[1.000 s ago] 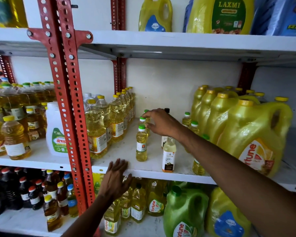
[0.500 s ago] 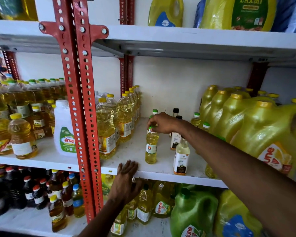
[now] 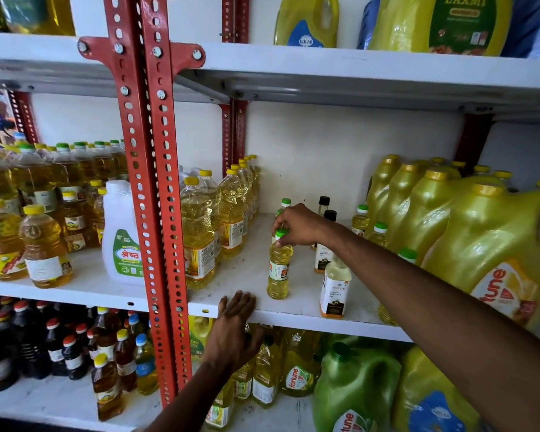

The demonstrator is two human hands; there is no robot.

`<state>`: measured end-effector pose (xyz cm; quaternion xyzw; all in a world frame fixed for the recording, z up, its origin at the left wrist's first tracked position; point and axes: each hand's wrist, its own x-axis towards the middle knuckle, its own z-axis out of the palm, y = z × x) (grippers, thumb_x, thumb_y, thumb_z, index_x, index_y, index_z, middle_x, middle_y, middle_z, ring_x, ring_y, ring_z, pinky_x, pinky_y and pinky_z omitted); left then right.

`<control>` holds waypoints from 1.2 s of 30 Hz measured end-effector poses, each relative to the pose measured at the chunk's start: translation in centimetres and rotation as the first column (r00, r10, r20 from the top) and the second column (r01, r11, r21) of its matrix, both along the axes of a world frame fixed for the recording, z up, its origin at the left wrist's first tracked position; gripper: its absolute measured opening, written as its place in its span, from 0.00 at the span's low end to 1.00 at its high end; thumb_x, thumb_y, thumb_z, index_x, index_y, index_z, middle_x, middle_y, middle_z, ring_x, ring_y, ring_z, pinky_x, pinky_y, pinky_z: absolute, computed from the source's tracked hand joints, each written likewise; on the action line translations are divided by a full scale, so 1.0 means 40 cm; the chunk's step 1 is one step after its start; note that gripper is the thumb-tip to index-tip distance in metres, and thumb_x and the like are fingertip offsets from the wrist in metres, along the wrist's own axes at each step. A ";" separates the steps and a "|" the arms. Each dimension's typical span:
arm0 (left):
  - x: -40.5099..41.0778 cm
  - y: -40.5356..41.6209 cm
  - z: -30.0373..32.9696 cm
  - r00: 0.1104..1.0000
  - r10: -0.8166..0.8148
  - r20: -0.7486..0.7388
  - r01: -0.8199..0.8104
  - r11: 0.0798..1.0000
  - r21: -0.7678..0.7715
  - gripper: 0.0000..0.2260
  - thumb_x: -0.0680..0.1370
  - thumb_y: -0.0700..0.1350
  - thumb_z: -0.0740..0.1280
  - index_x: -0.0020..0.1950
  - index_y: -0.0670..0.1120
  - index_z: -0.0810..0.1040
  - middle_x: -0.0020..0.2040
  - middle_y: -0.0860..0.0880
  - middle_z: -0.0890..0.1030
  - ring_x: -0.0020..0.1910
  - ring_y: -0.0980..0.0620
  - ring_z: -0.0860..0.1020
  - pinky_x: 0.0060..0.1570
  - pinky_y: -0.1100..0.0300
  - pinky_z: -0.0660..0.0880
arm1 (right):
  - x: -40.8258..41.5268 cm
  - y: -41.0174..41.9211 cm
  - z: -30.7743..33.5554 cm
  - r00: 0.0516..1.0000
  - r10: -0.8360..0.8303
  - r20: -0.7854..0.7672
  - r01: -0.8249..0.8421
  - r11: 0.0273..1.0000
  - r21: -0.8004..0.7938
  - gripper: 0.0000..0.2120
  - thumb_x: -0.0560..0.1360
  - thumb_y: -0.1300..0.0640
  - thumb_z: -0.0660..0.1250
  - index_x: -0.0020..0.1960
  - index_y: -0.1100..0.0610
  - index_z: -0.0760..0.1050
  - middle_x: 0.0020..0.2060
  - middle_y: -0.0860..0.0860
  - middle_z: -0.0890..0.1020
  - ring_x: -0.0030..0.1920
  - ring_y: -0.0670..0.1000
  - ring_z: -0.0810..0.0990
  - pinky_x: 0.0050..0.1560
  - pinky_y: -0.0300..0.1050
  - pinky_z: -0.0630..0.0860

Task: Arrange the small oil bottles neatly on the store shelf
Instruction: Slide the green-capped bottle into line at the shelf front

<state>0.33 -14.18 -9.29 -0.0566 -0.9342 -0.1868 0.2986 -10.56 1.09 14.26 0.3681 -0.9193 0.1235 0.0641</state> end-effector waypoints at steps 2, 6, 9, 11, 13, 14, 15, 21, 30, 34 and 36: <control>0.000 -0.001 0.002 1.000 -0.003 -0.001 0.003 1.000 0.001 0.31 0.74 0.58 0.63 0.74 0.43 0.67 0.74 0.43 0.69 0.76 0.47 0.61 0.75 0.46 0.51 | 0.000 0.000 0.001 1.000 -0.005 -0.004 0.005 1.000 -0.010 0.18 0.66 0.57 0.77 0.55 0.60 0.82 0.52 0.57 0.84 0.51 0.53 0.81 0.48 0.39 0.73; -0.001 0.000 0.005 1.000 -0.004 0.004 0.004 1.000 -0.002 0.32 0.74 0.59 0.62 0.73 0.43 0.67 0.73 0.42 0.70 0.75 0.46 0.62 0.75 0.46 0.51 | 0.005 0.002 0.004 1.000 -0.008 0.008 0.009 1.000 -0.025 0.18 0.66 0.57 0.78 0.55 0.61 0.82 0.50 0.59 0.85 0.40 0.49 0.79 0.49 0.45 0.80; 0.001 -0.001 0.006 1.000 -0.001 0.013 0.001 1.000 -0.005 0.32 0.74 0.59 0.61 0.74 0.43 0.66 0.74 0.42 0.69 0.76 0.47 0.61 0.75 0.47 0.49 | 0.014 0.004 0.005 1.000 -0.012 0.019 0.013 0.999 -0.033 0.19 0.66 0.58 0.78 0.55 0.62 0.82 0.50 0.59 0.85 0.36 0.50 0.80 0.49 0.48 0.82; 0.002 0.000 0.008 1.000 -0.002 0.017 0.002 1.000 -0.007 0.33 0.74 0.59 0.61 0.74 0.43 0.67 0.73 0.42 0.70 0.75 0.46 0.62 0.75 0.47 0.50 | 0.022 0.005 0.005 0.999 -0.014 0.035 0.015 0.999 -0.034 0.18 0.66 0.59 0.78 0.55 0.62 0.82 0.48 0.60 0.85 0.33 0.51 0.81 0.47 0.47 0.83; 0.003 0.001 0.009 1.000 0.000 0.021 0.000 1.000 -0.007 0.33 0.73 0.60 0.60 0.74 0.43 0.67 0.73 0.42 0.70 0.75 0.46 0.62 0.75 0.46 0.51 | 0.031 0.003 0.005 0.999 -0.007 0.042 0.009 0.999 -0.037 0.17 0.66 0.59 0.77 0.54 0.62 0.82 0.47 0.59 0.85 0.31 0.50 0.82 0.42 0.45 0.82; 0.004 0.001 0.010 1.000 0.001 0.026 -0.001 1.000 -0.007 0.33 0.73 0.60 0.59 0.74 0.43 0.67 0.73 0.42 0.70 0.75 0.46 0.62 0.75 0.46 0.51 | 0.037 0.003 0.005 0.999 -0.005 0.035 0.006 0.999 -0.035 0.18 0.66 0.59 0.78 0.54 0.62 0.82 0.46 0.57 0.85 0.31 0.50 0.82 0.41 0.43 0.81; 0.004 0.001 0.010 1.000 0.003 0.030 -0.003 1.000 -0.006 0.33 0.73 0.61 0.59 0.74 0.43 0.67 0.73 0.42 0.70 0.75 0.46 0.62 0.75 0.46 0.50 | 0.043 0.002 0.007 1.000 -0.003 0.027 0.004 0.999 -0.033 0.18 0.66 0.59 0.78 0.55 0.62 0.82 0.45 0.56 0.84 0.32 0.49 0.81 0.41 0.42 0.80; 0.008 0.002 0.017 0.999 0.001 0.054 -0.001 1.000 0.009 0.33 0.73 0.60 0.59 0.74 0.43 0.66 0.74 0.42 0.69 0.76 0.46 0.61 0.76 0.47 0.50 | 0.071 -0.004 0.011 0.999 -0.005 0.034 0.006 0.999 -0.033 0.16 0.66 0.59 0.78 0.52 0.62 0.82 0.41 0.57 0.85 0.33 0.54 0.85 0.45 0.48 0.83; 0.013 0.006 0.024 0.998 -0.002 0.058 0.002 1.000 0.003 0.36 0.73 0.63 0.56 0.74 0.42 0.66 0.74 0.42 0.69 0.76 0.46 0.61 0.76 0.46 0.50 | 0.092 -0.007 0.017 0.999 -0.017 0.041 0.017 1.000 -0.013 0.14 0.66 0.59 0.78 0.50 0.61 0.83 0.35 0.51 0.81 0.29 0.51 0.83 0.44 0.47 0.83; 0.013 0.008 0.027 0.998 0.006 0.068 -0.005 1.000 -0.005 0.36 0.73 0.63 0.56 0.74 0.42 0.65 0.74 0.42 0.68 0.76 0.46 0.61 0.76 0.46 0.50 | 0.093 -0.007 0.016 0.999 -0.014 0.036 0.015 1.000 -0.016 0.14 0.66 0.59 0.78 0.50 0.61 0.83 0.38 0.55 0.84 0.28 0.50 0.82 0.45 0.49 0.84; 0.014 0.008 0.028 0.997 0.007 0.079 -0.007 1.000 -0.010 0.36 0.73 0.63 0.56 0.75 0.43 0.65 0.75 0.43 0.68 0.76 0.47 0.60 0.76 0.46 0.49 | 0.092 -0.007 0.014 0.999 -0.015 0.039 0.016 1.000 -0.014 0.14 0.66 0.59 0.78 0.50 0.61 0.83 0.42 0.57 0.86 0.28 0.48 0.81 0.45 0.49 0.84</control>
